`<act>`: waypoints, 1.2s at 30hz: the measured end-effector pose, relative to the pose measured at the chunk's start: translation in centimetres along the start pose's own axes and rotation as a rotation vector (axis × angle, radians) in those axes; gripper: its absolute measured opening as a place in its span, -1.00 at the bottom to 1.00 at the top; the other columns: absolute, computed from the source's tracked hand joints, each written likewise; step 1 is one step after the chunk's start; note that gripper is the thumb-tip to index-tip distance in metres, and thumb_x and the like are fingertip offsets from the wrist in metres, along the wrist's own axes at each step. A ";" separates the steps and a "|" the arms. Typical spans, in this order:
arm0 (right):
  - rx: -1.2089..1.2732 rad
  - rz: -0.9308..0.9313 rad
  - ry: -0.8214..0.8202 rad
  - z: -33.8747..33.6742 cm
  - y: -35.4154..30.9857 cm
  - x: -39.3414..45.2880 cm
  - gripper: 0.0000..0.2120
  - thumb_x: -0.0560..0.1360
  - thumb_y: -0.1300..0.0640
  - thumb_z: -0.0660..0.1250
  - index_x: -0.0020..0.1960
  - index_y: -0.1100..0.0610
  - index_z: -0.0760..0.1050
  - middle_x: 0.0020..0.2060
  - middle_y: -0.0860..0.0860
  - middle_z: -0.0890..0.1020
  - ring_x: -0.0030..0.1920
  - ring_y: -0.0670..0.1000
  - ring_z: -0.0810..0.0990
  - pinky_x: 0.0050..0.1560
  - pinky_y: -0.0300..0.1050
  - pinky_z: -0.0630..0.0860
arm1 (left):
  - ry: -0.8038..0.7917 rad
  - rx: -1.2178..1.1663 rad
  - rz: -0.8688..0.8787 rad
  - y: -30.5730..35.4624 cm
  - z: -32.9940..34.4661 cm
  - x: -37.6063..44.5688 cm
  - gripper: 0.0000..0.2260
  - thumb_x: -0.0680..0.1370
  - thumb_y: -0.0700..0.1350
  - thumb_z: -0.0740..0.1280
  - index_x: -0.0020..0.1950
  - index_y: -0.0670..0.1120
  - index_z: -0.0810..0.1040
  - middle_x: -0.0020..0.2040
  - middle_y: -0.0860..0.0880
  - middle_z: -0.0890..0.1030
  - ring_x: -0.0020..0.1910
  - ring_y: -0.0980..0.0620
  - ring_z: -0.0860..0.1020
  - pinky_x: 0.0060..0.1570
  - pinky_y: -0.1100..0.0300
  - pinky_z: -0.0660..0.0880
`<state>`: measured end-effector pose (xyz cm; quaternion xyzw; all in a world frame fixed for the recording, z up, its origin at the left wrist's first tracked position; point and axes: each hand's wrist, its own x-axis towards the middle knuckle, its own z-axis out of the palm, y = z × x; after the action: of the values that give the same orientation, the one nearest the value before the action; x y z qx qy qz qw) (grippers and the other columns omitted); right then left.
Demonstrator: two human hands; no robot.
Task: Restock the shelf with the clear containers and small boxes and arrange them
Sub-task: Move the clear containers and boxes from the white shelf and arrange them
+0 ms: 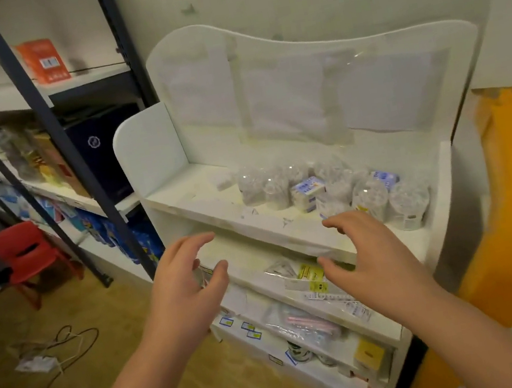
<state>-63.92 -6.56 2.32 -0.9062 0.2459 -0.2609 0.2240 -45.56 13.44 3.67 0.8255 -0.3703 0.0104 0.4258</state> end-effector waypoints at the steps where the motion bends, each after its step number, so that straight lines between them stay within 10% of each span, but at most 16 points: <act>1: 0.006 0.000 0.004 0.7 0.1 1.5 -0.52 0.47 -0.12 0.37 0.36 -0.11 0.39 0.23 -0.25 0.42 0.25 -0.20 0.39 0.20 -0.27 0.35 | -0.005 0.004 -0.001 -0.4 0.2 1.3 -0.63 0.54 0.04 0.36 0.31 0.28 0.39 0.23 0.30 0.38 0.17 0.19 0.46 0.09 0.16 0.49; 25: -0.195 0.205 -0.106 11.6 3.0 22.9 -0.42 0.48 -0.19 0.33 0.44 -0.10 0.28 0.30 -0.13 0.35 0.30 -0.05 0.39 0.21 -0.17 0.41 | -0.282 -0.007 0.202 -10.7 9.9 28.9 -0.52 0.50 0.11 0.40 0.39 0.26 0.34 0.22 0.37 0.28 0.24 0.21 0.40 0.23 0.07 0.49; 36: -0.330 0.366 0.031 15.6 2.5 24.7 -0.40 0.40 -0.19 0.42 0.36 -0.08 0.35 0.22 -0.06 0.41 0.18 0.03 0.51 0.08 -0.09 0.51 | -0.521 -0.040 0.429 -13.6 14.6 32.8 -0.35 0.41 0.12 0.47 0.45 0.19 0.30 0.32 0.22 0.27 0.20 0.37 0.27 0.14 0.64 0.15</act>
<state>-37.26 -18.07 -2.00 -0.8667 0.4488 -0.1863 0.1129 -17.69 -11.75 -4.18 0.6951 -0.6321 -0.1187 0.3212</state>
